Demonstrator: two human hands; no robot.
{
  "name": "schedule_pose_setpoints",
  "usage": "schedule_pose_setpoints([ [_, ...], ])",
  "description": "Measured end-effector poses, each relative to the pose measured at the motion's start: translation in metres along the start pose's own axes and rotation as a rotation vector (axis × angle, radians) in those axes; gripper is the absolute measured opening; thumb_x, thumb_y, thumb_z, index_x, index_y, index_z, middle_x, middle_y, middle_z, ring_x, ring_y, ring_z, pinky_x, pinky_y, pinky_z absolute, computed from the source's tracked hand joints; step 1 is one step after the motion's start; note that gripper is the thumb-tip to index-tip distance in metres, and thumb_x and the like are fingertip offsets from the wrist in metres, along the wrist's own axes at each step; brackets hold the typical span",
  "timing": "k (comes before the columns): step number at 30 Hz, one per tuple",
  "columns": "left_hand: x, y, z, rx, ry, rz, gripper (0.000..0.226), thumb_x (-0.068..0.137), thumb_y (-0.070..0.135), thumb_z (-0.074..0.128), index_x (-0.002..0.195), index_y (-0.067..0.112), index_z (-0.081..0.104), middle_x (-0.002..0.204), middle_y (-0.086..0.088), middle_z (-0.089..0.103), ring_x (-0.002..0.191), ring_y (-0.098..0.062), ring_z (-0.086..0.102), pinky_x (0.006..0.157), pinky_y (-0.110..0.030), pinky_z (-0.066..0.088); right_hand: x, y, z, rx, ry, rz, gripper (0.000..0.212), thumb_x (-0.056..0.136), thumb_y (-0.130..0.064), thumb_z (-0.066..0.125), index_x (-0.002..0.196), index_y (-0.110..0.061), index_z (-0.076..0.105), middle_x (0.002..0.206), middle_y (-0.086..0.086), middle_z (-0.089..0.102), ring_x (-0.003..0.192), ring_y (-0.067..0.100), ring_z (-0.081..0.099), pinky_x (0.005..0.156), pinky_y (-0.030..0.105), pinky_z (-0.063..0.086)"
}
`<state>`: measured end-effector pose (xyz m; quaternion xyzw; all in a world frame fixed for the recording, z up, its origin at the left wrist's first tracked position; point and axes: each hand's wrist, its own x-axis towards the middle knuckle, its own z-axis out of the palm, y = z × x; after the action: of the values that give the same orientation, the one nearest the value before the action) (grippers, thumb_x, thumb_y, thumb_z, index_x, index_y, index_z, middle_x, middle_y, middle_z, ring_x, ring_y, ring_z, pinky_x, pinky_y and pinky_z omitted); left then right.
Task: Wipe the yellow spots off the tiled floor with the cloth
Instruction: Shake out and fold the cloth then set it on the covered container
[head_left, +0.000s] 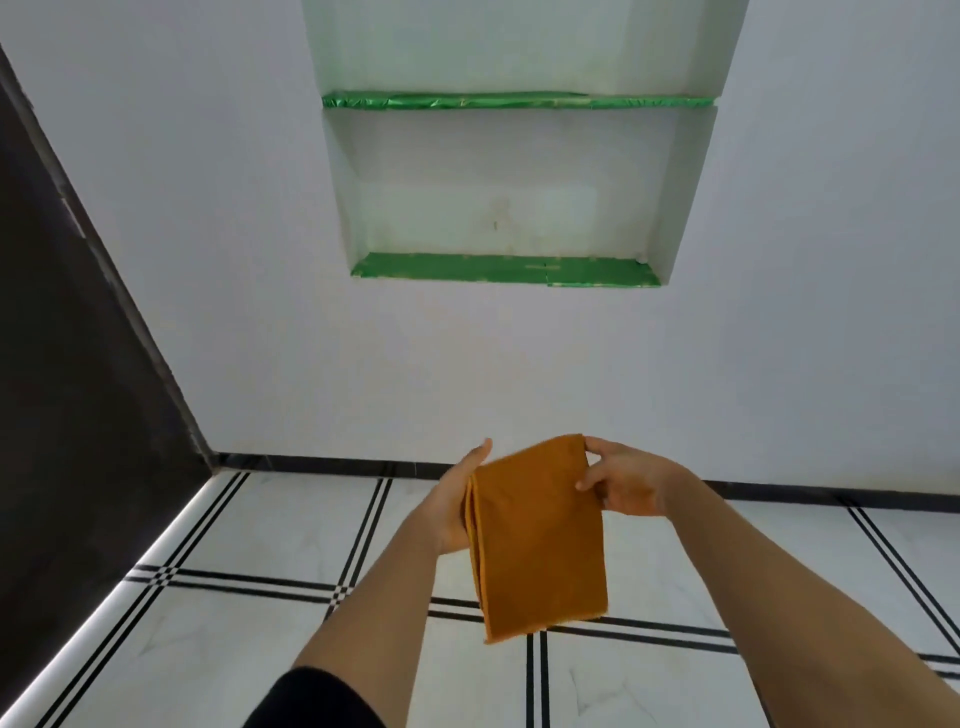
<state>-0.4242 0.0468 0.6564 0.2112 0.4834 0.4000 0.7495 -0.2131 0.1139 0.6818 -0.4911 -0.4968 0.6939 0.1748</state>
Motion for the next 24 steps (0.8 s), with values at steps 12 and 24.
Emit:
schedule_pose_setpoints([
  [12, -0.006, 0.09, 0.004, 0.587, 0.228, 0.463, 0.088, 0.072, -0.008, 0.072, 0.137, 0.028, 0.026, 0.126, -0.013, 0.043, 0.115, -0.031, 0.047, 0.089, -0.044, 0.046, -0.002, -0.06, 0.008, -0.072, 0.257, -0.301, 0.061, 0.08, 0.012, 0.062, 0.125, -0.021, 0.037, 0.128, 0.012, 0.041, 0.112, 0.029, 0.044, 0.09, 0.041, 0.042],
  [24, -0.019, 0.129, 0.009, 0.972, 0.325, 0.608, 0.017, 0.093, 0.032, 0.052, 0.098, 0.015, 0.056, 0.1, -0.002, 0.057, 0.097, -0.021, 0.053, 0.083, -0.035, 0.042, -0.014, -0.102, 0.006, -0.689, 0.416, -0.438, 0.016, 0.087, -0.025, 0.064, 0.096, -0.013, 0.061, 0.099, 0.001, 0.059, 0.097, 0.02, 0.053, 0.081, 0.031, 0.043],
])
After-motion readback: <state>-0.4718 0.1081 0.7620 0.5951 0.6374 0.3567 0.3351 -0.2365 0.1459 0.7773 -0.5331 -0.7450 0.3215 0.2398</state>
